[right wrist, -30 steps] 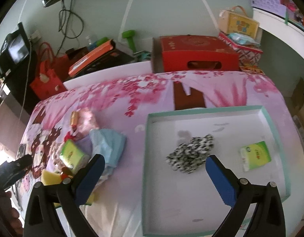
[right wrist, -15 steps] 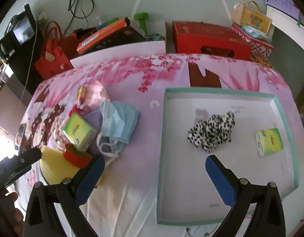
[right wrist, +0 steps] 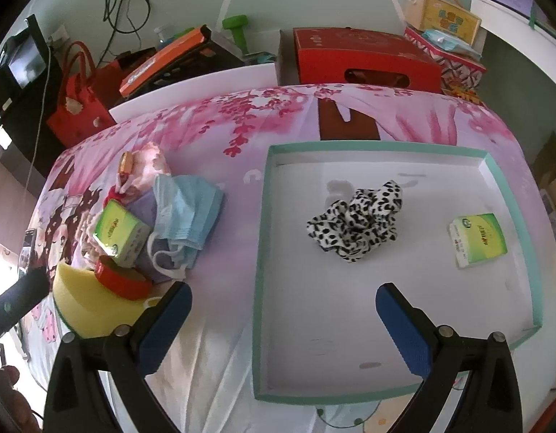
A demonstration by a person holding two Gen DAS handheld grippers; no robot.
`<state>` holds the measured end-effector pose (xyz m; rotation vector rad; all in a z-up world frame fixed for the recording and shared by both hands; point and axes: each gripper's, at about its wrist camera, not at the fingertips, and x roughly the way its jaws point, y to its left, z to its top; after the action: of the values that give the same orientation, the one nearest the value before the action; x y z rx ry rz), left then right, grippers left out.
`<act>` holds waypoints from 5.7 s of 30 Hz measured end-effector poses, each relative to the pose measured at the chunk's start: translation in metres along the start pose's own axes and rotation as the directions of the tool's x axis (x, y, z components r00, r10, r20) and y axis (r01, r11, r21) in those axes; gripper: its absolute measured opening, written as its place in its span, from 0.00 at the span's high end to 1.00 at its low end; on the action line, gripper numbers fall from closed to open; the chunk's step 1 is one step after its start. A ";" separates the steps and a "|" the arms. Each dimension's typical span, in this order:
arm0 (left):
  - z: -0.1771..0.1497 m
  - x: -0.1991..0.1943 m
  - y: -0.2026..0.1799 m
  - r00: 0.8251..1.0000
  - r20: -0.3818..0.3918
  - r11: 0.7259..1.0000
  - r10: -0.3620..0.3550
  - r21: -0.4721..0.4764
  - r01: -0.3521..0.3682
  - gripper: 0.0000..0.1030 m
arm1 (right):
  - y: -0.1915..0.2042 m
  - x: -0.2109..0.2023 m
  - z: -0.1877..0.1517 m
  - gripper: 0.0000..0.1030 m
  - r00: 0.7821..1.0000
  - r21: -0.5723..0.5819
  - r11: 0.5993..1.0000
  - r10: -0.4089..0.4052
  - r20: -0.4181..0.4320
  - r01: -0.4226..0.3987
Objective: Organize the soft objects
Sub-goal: 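Move both tools back toward the pile of soft items, then grasp the yellow-green sponge with the left gripper, then grasp the red tape roll with the right gripper, then carry the sponge and red tape roll over the tray and release both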
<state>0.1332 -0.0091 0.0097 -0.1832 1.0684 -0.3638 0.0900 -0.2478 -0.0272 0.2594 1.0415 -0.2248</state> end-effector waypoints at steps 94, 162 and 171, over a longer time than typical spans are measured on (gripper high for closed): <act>0.007 -0.031 0.089 0.974 0.115 0.952 0.194 -0.260 -0.159 0.32 | 0.156 0.039 -0.032 0.81 0.976 -0.424 0.883 0.219 -0.006 -0.200; -0.044 0.045 -0.175 0.966 0.032 0.879 -0.256 0.424 0.219 0.32 | -0.183 -0.056 0.003 0.83 0.942 0.384 0.897 -0.296 0.160 0.216; -0.048 0.056 -0.178 0.969 -0.004 0.873 -0.247 0.433 0.224 0.30 | -0.192 -0.044 -0.003 0.83 0.943 0.387 0.882 -0.322 0.079 0.269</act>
<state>0.0792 -0.1933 -0.0022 0.0758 0.8909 -0.8041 0.0073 -0.4258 -0.0107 0.4196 0.8886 -0.7149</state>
